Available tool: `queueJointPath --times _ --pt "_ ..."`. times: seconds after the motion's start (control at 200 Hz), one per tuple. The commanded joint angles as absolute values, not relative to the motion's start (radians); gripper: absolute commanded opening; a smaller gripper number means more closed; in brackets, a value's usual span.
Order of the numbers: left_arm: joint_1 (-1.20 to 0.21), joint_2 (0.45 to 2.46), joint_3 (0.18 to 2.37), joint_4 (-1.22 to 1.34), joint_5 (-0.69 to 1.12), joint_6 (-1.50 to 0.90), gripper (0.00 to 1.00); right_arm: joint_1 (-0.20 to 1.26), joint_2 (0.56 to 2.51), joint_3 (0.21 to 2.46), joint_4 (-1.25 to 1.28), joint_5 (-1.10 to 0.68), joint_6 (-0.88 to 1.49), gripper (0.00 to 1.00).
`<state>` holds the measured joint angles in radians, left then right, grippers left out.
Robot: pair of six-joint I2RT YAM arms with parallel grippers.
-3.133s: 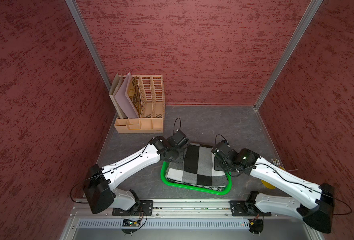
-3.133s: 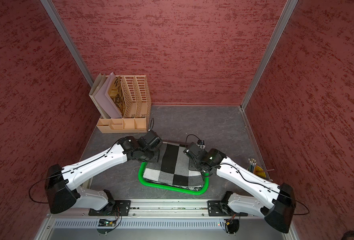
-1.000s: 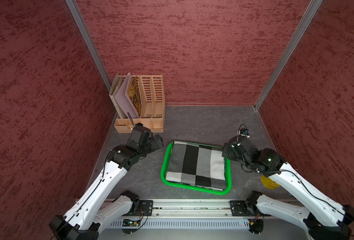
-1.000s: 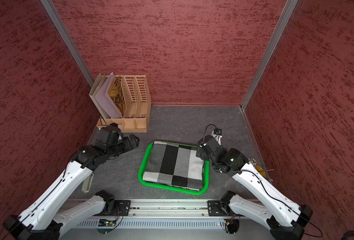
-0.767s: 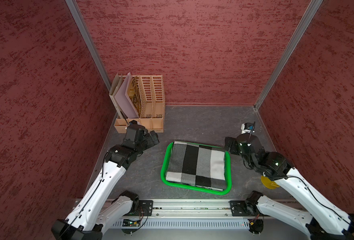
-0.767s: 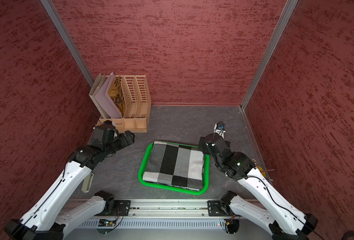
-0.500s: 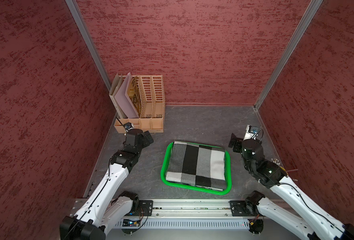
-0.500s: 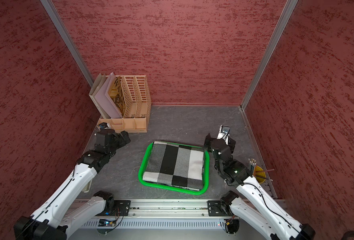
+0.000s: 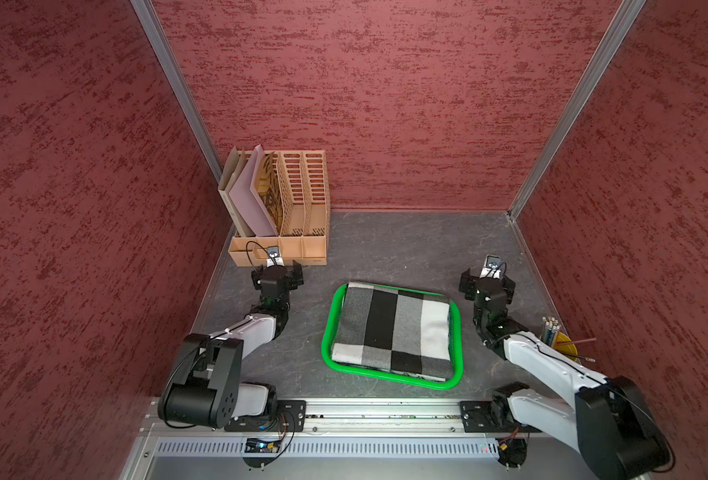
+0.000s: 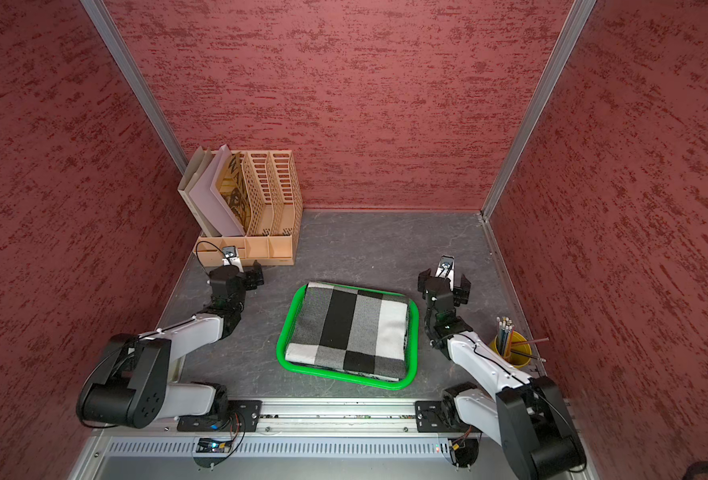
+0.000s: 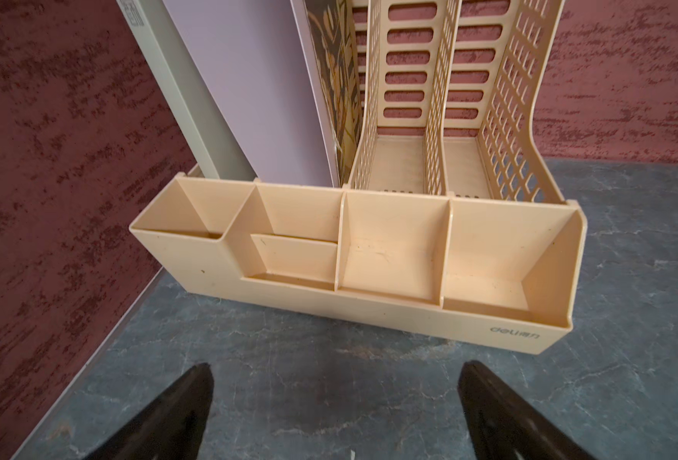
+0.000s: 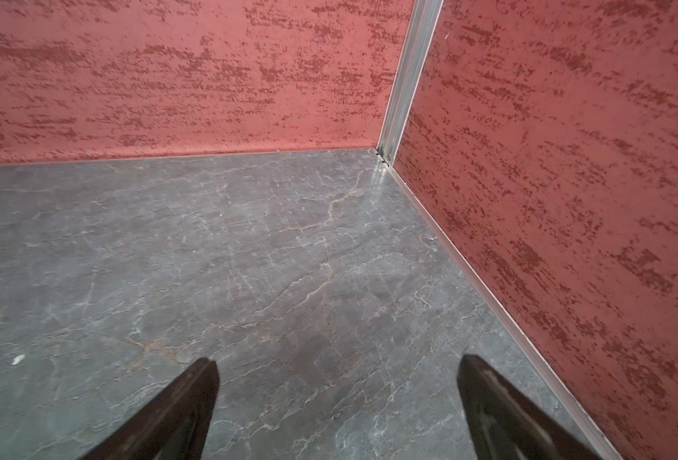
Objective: Put the folded scarf in the basket
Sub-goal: Reset both arms
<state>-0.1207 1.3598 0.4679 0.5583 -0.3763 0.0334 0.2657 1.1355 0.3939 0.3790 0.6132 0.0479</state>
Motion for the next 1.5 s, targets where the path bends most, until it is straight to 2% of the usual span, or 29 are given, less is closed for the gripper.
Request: queueJointPath --times 0.0,0.07,0.185,0.371,0.561,0.726,0.786,0.967,1.032,1.097,1.162,1.312,1.498 --pt "-0.121 1.35 0.496 0.619 -0.398 0.072 1.0 0.234 1.18 0.37 0.557 0.587 0.03 0.98" --pt "-0.119 1.341 0.461 0.616 -0.41 0.049 1.0 0.214 1.217 0.352 0.608 0.569 0.028 0.98" --pt "-0.113 1.372 0.364 0.786 -0.408 0.031 1.0 0.19 1.257 0.324 0.699 0.524 0.009 0.99" --pt "-0.094 1.471 0.308 1.018 -0.374 0.032 1.0 0.167 1.353 0.263 0.999 0.45 -0.058 0.99" --pt "-0.082 1.46 0.285 1.018 -0.273 0.035 1.0 0.149 1.496 0.209 1.249 0.419 -0.045 0.99" --pt "-0.057 1.581 0.215 1.289 -0.195 0.048 1.0 0.141 1.485 0.212 1.215 0.381 -0.04 0.99" --pt "-0.043 1.524 0.239 1.147 -0.175 0.02 1.0 0.139 1.495 0.21 1.228 0.349 -0.047 0.98" --pt "0.024 1.528 0.315 1.007 -0.093 -0.037 1.0 0.133 1.552 0.215 1.259 0.257 -0.069 0.98" --pt "0.036 1.535 0.338 0.975 -0.069 -0.038 1.0 0.131 1.623 0.215 1.355 0.264 -0.079 0.98" --pt "0.035 1.525 0.348 0.942 -0.065 -0.039 1.0 0.128 1.567 0.242 1.211 0.259 -0.059 0.98" --pt "0.036 1.528 0.346 0.946 -0.066 -0.039 1.0 0.125 1.584 0.264 1.207 0.275 -0.06 0.99" --pt "0.035 1.531 0.349 0.948 -0.068 -0.039 1.0 0.103 1.563 0.361 0.996 0.258 -0.03 0.99" --pt "0.031 1.53 0.35 0.943 -0.075 -0.037 1.0 0.052 1.557 0.376 0.949 0.206 0.014 0.98"
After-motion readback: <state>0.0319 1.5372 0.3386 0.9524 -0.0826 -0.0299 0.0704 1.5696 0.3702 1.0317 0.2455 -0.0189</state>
